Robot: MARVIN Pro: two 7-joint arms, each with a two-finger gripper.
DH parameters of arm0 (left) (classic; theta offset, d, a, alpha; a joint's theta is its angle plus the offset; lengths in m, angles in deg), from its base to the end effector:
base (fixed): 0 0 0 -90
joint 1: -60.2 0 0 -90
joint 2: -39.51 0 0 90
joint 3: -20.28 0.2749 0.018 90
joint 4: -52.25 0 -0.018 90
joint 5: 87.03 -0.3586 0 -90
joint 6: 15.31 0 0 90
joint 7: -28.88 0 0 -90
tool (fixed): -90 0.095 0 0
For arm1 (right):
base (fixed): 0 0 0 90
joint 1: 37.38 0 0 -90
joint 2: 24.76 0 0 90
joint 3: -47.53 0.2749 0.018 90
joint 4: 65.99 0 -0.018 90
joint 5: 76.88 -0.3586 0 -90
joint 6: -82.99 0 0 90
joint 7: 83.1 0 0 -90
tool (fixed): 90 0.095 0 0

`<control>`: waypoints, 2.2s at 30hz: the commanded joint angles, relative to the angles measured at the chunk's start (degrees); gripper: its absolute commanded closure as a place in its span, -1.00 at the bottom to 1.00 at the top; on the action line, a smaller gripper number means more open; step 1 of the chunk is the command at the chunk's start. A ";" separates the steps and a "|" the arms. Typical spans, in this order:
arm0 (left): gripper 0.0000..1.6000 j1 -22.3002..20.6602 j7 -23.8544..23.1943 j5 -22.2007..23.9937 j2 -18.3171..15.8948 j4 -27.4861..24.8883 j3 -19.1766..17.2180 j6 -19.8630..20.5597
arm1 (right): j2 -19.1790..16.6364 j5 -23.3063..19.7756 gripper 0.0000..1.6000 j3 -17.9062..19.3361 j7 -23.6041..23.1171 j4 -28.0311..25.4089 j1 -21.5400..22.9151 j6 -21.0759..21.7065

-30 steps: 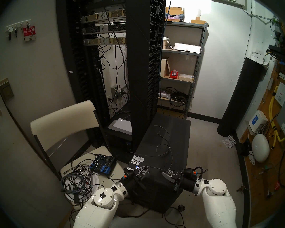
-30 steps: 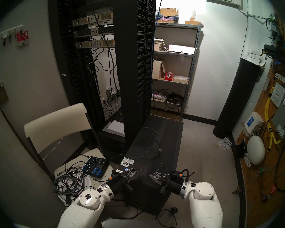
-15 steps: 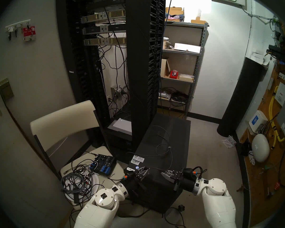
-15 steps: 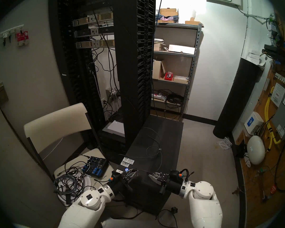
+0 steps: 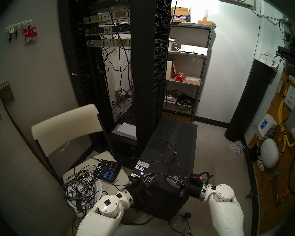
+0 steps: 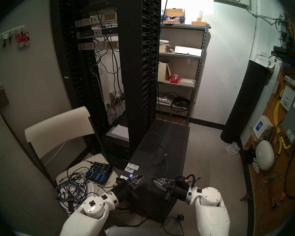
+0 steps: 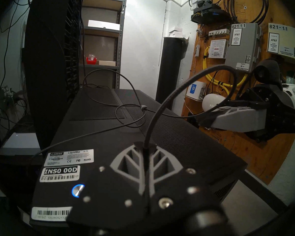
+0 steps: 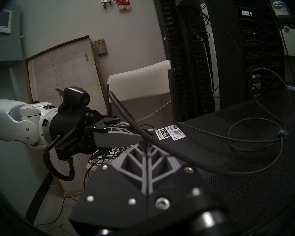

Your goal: Insert the cable into the workstation's USB slot

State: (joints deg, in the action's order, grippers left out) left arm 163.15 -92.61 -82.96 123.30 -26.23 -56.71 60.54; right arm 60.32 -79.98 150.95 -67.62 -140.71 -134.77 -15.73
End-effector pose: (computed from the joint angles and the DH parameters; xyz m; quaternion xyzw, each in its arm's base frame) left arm 0.3312 -0.1081 -0.4567 0.7210 -0.2472 0.5843 0.2787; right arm 0.3437 -0.0338 -0.4312 -0.6783 -0.3144 -0.5370 0.3907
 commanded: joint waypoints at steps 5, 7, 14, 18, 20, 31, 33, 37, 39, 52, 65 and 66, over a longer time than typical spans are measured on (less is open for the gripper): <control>1.00 0.04 2.62 -1.02 0.97 0.93 -0.03 -2.71 | 0.60 -0.82 1.00 0.58 -0.11 -0.68 0.39 -0.32; 1.00 0.08 3.04 -0.93 1.29 1.23 -0.12 -3.11 | 0.62 -0.76 1.00 0.72 -0.14 -0.82 0.31 -0.25; 1.00 -0.67 4.33 -0.19 2.68 3.86 -0.30 -4.69 | 0.72 -0.60 1.00 1.01 -0.48 -0.84 0.32 -0.23; 1.00 -0.95 4.50 0.02 2.77 4.61 -0.23 -5.49 | 0.78 -0.52 1.00 1.09 -0.56 -0.91 0.32 -0.20; 1.00 -1.05 4.35 0.84 2.92 4.72 -0.25 -5.27 | 0.85 -0.41 1.00 1.15 -0.65 -0.92 0.33 -0.14; 1.00 -0.82 4.56 1.27 2.96 3.08 0.49 -4.50 | 1.07 -0.21 1.00 1.43 -0.79 -0.97 0.26 -0.17; 1.00 -0.90 4.40 1.40 2.85 3.10 0.58 -4.40 | 1.07 -0.17 1.00 1.49 -0.82 -0.99 0.24 -0.13; 1.00 -1.43 4.32 1.45 2.79 4.24 0.77 -4.71 | 1.05 -0.04 1.00 1.58 -0.92 -0.96 0.26 -0.09; 1.00 -1.43 4.61 1.24 2.79 4.21 0.81 -4.36 | 0.98 0.11 1.00 1.55 -0.99 -0.94 0.31 0.05; 1.00 -1.17 5.25 0.65 2.49 3.21 1.04 -3.97 | 0.69 4.13 1.00 0.97 1.06 -1.68 0.45 0.57; 1.00 -1.84 5.72 0.63 2.28 5.47 1.19 -5.37 | 1.00 6.01 1.00 0.97 1.96 -1.06 1.05 0.25; 1.00 -1.99 5.76 0.60 2.27 5.94 1.19 -5.61 | 1.03 6.06 1.00 0.99 2.00 -1.04 1.04 0.24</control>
State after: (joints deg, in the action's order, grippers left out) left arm 161.60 -86.58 -82.56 125.64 -20.76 -55.36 56.07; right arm 61.12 -73.19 151.88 -65.28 -141.22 -134.54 -15.24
